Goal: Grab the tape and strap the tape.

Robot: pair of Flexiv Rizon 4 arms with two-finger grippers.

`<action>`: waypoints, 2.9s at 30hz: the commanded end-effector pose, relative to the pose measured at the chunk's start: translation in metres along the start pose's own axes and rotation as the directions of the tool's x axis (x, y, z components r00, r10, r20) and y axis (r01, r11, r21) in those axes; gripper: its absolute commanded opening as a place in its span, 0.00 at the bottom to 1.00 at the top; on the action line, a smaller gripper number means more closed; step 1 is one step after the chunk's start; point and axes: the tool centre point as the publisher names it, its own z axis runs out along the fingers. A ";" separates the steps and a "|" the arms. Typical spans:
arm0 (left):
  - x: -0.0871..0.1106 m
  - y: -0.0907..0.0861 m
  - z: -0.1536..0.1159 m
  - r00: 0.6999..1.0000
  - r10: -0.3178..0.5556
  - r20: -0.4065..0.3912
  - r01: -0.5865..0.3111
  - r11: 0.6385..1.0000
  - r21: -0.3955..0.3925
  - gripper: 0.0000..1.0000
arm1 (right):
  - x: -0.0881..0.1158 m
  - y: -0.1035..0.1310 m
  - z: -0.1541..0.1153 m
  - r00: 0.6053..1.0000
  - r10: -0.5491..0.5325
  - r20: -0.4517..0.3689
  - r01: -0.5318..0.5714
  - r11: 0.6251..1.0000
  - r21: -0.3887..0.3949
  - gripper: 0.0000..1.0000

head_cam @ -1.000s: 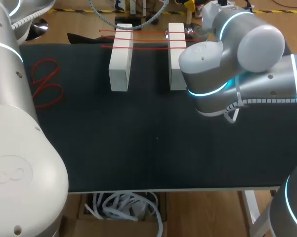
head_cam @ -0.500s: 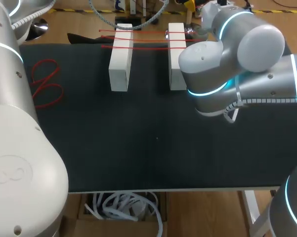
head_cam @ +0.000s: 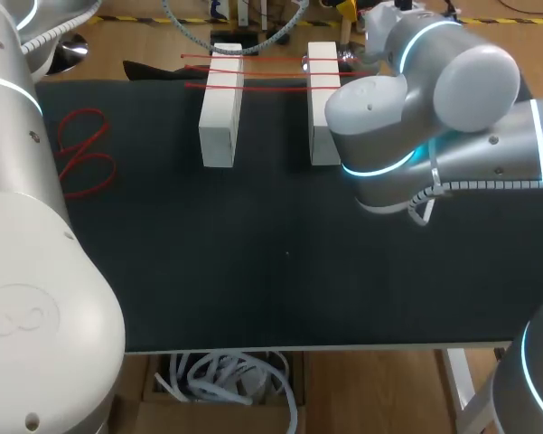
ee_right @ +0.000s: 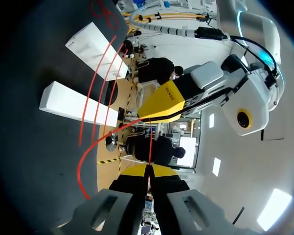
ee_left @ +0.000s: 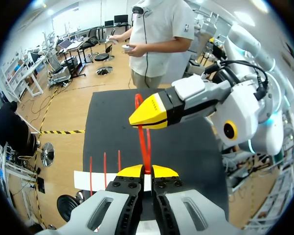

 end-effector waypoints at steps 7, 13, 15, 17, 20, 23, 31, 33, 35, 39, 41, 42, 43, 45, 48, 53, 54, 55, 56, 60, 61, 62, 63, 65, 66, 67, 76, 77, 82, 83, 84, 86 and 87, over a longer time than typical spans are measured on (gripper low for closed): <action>0.000 -0.001 -0.001 1.000 -0.001 -0.002 0.001 1.000 -0.004 0.00 | -0.002 0.001 -0.002 1.000 -0.008 -0.016 0.007 1.000 -0.017 0.00; 0.000 -0.001 -0.001 1.000 -0.001 -0.002 0.001 1.000 -0.004 0.00 | -0.001 0.003 -0.002 1.000 -0.009 -0.019 0.009 0.999 -0.031 0.00; 0.000 -0.001 -0.001 1.000 -0.001 -0.002 0.001 1.000 -0.004 0.00 | -0.001 0.003 -0.003 1.000 -0.009 -0.021 0.009 0.999 -0.034 0.00; 0.000 -0.001 -0.001 1.000 -0.001 -0.002 0.001 1.000 -0.004 0.00 | 0.000 0.004 -0.003 1.000 -0.010 -0.023 0.009 0.999 -0.037 0.00; 0.000 -0.001 -0.001 1.000 -0.001 -0.002 0.001 1.000 -0.004 0.00 | 0.000 0.004 -0.003 1.000 -0.011 -0.027 0.009 0.999 -0.043 0.00; 0.000 -0.001 -0.001 1.000 -0.001 -0.002 0.001 1.000 -0.004 0.00 | 0.001 0.006 -0.002 1.000 -0.011 -0.029 0.010 0.999 -0.048 0.00; 0.000 -0.001 -0.001 1.000 -0.001 -0.002 0.001 1.000 -0.004 0.00 | 0.001 0.013 0.000 0.999 -0.010 -0.033 0.007 0.997 -0.080 0.00; 0.000 -0.001 -0.001 1.000 -0.001 -0.002 0.001 1.000 -0.004 0.00 | 0.001 0.013 0.001 0.999 -0.009 -0.033 0.006 0.996 -0.084 0.00; 0.000 -0.001 -0.001 1.000 -0.001 -0.002 0.001 1.000 -0.004 0.00 | 0.001 0.013 0.001 0.999 -0.008 -0.033 0.005 0.996 -0.088 0.00; 0.000 -0.001 -0.001 1.000 -0.001 -0.002 0.001 1.000 -0.004 0.00 | 0.000 0.013 0.001 0.999 -0.005 -0.032 0.002 0.996 -0.090 0.00; 0.000 -0.001 -0.001 1.000 -0.001 -0.002 0.001 1.000 -0.004 0.00 | 0.000 0.013 0.001 0.999 -0.003 -0.034 0.000 0.996 -0.093 0.00; 0.000 -0.001 -0.001 1.000 -0.001 -0.002 0.001 1.000 -0.004 0.00 | 0.000 0.013 0.000 0.999 -0.002 -0.034 -0.001 0.996 -0.094 0.00; 0.000 -0.001 -0.001 1.000 -0.001 -0.002 0.001 1.000 -0.004 0.00 | 0.001 0.014 0.000 0.999 -0.002 -0.035 -0.002 0.995 -0.096 0.00; 0.000 -0.001 -0.001 1.000 -0.001 -0.002 0.001 1.000 -0.004 0.00 | 0.001 0.015 -0.001 0.999 -0.002 -0.038 -0.002 0.995 -0.105 0.00; 0.000 -0.001 -0.001 1.000 -0.001 -0.002 0.001 1.000 -0.004 0.00 | 0.002 0.017 -0.002 0.999 0.000 -0.042 -0.004 0.993 -0.114 0.00; 0.000 -0.001 -0.001 1.000 -0.001 -0.002 0.001 1.000 -0.004 0.00 | 0.003 0.018 -0.003 0.999 0.002 -0.046 -0.008 0.992 -0.123 0.00; 0.000 -0.001 -0.001 1.000 -0.001 -0.002 0.001 1.000 -0.004 0.00 | 0.003 0.018 -0.003 0.999 0.003 -0.046 -0.009 0.992 -0.124 0.00; 0.000 -0.001 -0.001 1.000 -0.001 -0.002 0.001 1.000 -0.004 0.00 | 0.003 0.018 -0.003 0.999 0.003 -0.046 -0.009 0.992 -0.126 0.00; 0.000 -0.001 -0.001 1.000 -0.001 -0.002 0.001 1.000 -0.004 0.00 | 0.003 0.018 -0.003 0.999 0.004 -0.046 -0.010 0.992 -0.127 0.00; 0.000 -0.001 -0.001 1.000 -0.001 -0.002 0.001 1.000 -0.004 0.00 | 0.001 0.021 -0.002 0.999 0.007 -0.045 -0.014 0.990 -0.140 0.00; 0.000 -0.001 -0.001 1.000 -0.001 -0.002 0.001 1.000 -0.004 0.00 | 0.001 0.022 -0.002 0.999 0.006 -0.043 -0.012 0.989 -0.145 0.00; 0.000 -0.001 -0.001 1.000 -0.001 -0.002 0.001 1.000 -0.004 0.00 | 0.000 0.022 -0.002 0.999 0.005 -0.042 -0.011 0.989 -0.148 0.00; 0.000 -0.001 -0.001 1.000 -0.001 -0.002 0.001 1.000 -0.004 0.00 | 0.000 0.023 -0.002 0.999 0.003 -0.040 -0.009 0.989 -0.150 0.00; 0.000 -0.001 -0.001 1.000 -0.001 -0.002 0.001 1.000 -0.004 0.00 | 0.000 0.023 -0.002 0.999 0.002 -0.040 -0.008 0.988 -0.154 0.00; 0.000 -0.001 -0.001 1.000 -0.001 -0.002 0.001 1.000 -0.004 0.00 | 0.000 0.024 -0.002 0.999 0.002 -0.040 -0.008 0.988 -0.155 0.00; 0.000 -0.001 -0.001 1.000 -0.001 -0.002 0.001 1.000 -0.004 0.00 | 0.000 0.024 -0.002 0.999 0.002 -0.040 -0.008 0.988 -0.157 0.00; 0.000 -0.001 -0.001 1.000 -0.001 -0.002 0.001 1.000 -0.004 0.00 | 0.002 0.026 -0.002 0.999 0.006 -0.049 -0.014 0.985 -0.170 0.00; 0.000 -0.001 -0.001 1.000 -0.001 -0.002 0.001 1.000 -0.004 0.00 | 0.002 0.027 -0.001 0.999 0.007 -0.049 -0.015 0.985 -0.172 0.00; 0.000 -0.001 -0.001 1.000 -0.001 -0.002 0.001 1.000 -0.004 0.00 | 0.000 0.029 0.000 0.999 0.018 -0.044 -0.026 0.983 -0.183 0.00; 0.000 -0.001 -0.001 1.000 -0.001 -0.002 0.001 1.000 -0.004 0.00 | 0.000 0.029 0.000 0.999 0.020 -0.043 -0.027 0.982 -0.187 0.00; 0.000 -0.001 -0.001 1.000 -0.001 -0.002 0.001 1.000 -0.004 0.00 | 0.000 0.029 0.000 0.999 0.020 -0.043 -0.028 0.982 -0.189 0.00; 0.000 -0.001 -0.001 1.000 -0.001 -0.002 0.001 1.000 -0.004 0.00 | 0.000 0.029 0.000 0.999 0.021 -0.044 -0.029 0.981 -0.192 0.00; 0.000 -0.001 -0.001 1.000 -0.001 -0.002 0.001 1.000 -0.004 0.00 | -0.001 0.029 0.000 0.999 0.022 -0.044 -0.030 0.981 -0.194 0.00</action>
